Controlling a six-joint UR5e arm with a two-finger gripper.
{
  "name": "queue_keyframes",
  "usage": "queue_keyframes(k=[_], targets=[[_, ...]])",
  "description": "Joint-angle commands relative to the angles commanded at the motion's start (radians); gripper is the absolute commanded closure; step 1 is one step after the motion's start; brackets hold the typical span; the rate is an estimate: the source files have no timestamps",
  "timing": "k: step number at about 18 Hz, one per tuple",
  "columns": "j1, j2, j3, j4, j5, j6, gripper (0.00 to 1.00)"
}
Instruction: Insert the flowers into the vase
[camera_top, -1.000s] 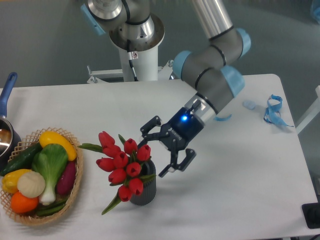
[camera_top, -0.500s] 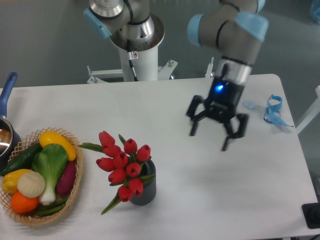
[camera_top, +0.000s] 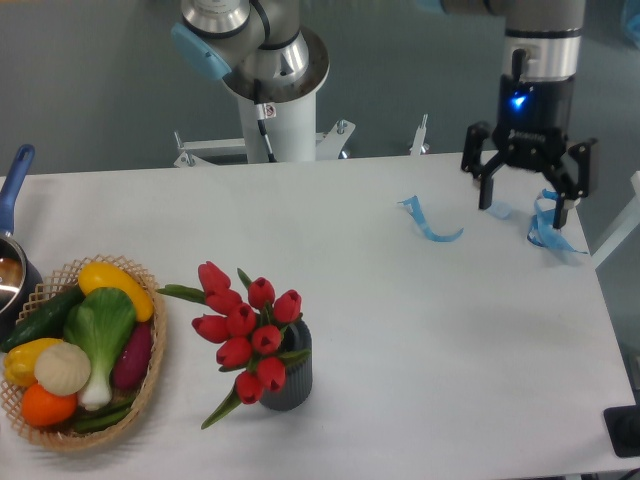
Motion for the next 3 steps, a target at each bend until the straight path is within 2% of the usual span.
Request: queue_keyframes(k=[3], targets=[[0.02, 0.011, -0.003, -0.017, 0.0, 0.054, 0.0]])
